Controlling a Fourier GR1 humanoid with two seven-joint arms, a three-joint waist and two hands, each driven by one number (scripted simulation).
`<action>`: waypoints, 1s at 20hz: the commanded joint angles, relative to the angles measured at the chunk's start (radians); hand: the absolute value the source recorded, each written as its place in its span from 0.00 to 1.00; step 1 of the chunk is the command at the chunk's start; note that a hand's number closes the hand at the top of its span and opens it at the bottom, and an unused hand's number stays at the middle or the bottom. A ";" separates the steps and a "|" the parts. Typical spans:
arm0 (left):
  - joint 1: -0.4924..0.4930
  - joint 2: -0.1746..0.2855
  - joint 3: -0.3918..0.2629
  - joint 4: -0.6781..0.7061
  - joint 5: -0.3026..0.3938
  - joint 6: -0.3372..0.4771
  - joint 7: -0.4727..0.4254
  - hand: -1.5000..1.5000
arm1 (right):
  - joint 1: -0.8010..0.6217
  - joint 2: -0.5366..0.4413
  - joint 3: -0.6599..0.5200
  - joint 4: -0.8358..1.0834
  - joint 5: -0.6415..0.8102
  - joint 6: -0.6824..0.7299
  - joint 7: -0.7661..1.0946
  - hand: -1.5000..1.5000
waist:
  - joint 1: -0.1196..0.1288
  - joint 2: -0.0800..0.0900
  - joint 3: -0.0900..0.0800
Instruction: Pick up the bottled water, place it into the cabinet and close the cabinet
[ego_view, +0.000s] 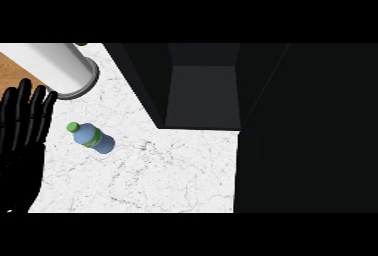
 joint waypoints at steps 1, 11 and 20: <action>0.057 0.023 0.086 0.006 0.004 0.007 -0.033 0.00 | 0.018 -0.018 -0.040 -0.012 -0.070 0.038 0.011 0.00 | -0.033 -0.014 -0.025; 0.089 -0.108 0.113 -0.100 0.055 0.308 0.222 0.00 | 0.296 -0.014 0.069 -0.233 -0.242 0.166 0.123 0.00 | -0.044 -0.018 -0.025; 0.291 -0.110 -0.017 -0.318 0.024 0.350 0.239 0.00 | 0.575 0.019 0.136 -0.454 -0.230 0.217 0.109 0.00 | -0.043 -0.018 -0.025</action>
